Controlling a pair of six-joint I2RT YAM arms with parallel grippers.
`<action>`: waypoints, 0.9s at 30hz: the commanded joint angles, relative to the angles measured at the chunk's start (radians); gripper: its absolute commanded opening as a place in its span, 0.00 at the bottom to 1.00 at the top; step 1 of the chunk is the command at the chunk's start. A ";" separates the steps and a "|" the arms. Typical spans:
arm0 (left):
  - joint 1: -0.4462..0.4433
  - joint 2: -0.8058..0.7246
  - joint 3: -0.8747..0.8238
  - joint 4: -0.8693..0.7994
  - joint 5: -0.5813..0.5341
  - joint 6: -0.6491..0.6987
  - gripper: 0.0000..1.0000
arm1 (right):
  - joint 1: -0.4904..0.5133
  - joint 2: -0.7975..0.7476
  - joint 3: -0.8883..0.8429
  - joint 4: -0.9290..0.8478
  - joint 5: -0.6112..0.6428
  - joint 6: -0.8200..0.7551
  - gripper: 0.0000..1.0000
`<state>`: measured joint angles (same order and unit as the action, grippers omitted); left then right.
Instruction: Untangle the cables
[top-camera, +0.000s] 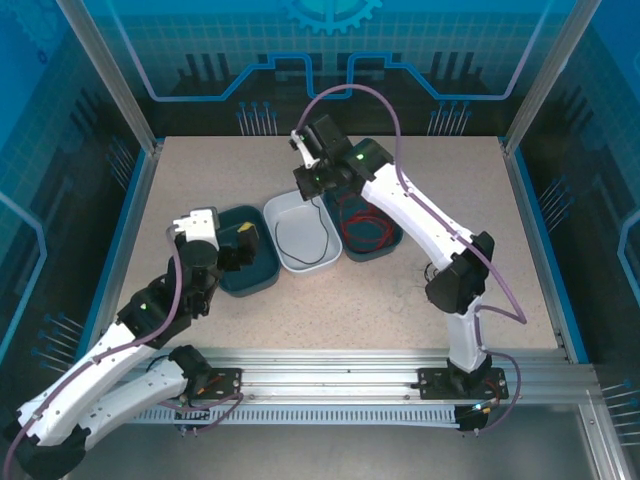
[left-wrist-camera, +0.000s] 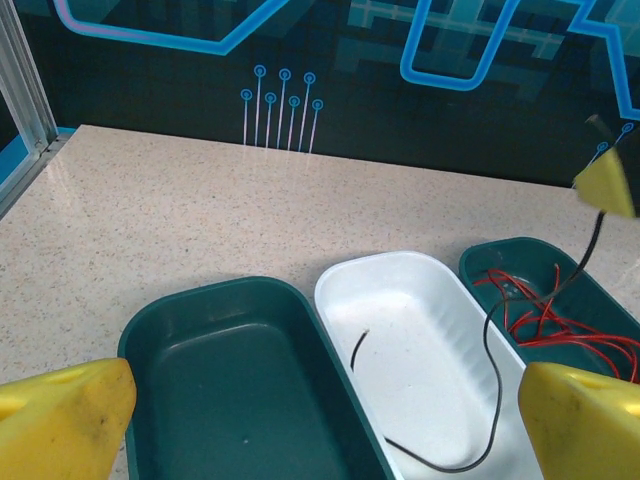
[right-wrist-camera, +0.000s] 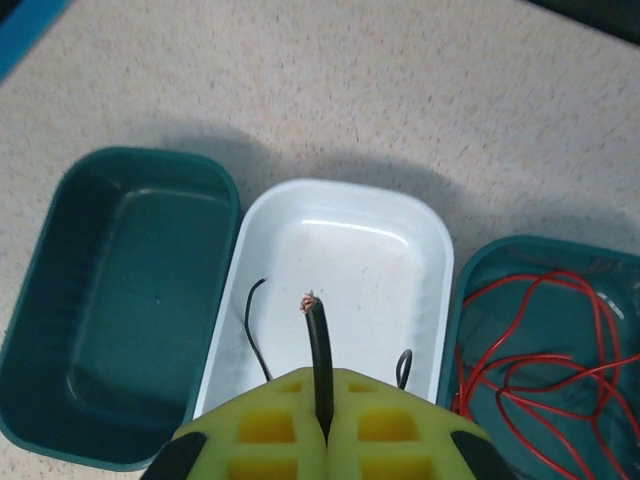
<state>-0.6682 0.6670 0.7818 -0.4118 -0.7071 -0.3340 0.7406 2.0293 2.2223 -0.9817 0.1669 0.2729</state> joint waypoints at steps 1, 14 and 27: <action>0.013 0.004 -0.020 0.037 -0.008 -0.010 0.99 | 0.013 0.037 -0.007 -0.022 -0.057 0.017 0.00; 0.027 0.036 -0.022 0.049 0.026 -0.035 0.99 | 0.013 0.291 0.121 -0.128 -0.111 0.007 0.00; 0.038 0.046 -0.034 0.059 0.055 -0.056 0.99 | -0.021 0.471 0.154 -0.094 -0.209 0.040 0.00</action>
<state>-0.6418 0.7090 0.7601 -0.3759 -0.6716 -0.3676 0.7326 2.4634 2.3421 -1.0645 -0.0078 0.2905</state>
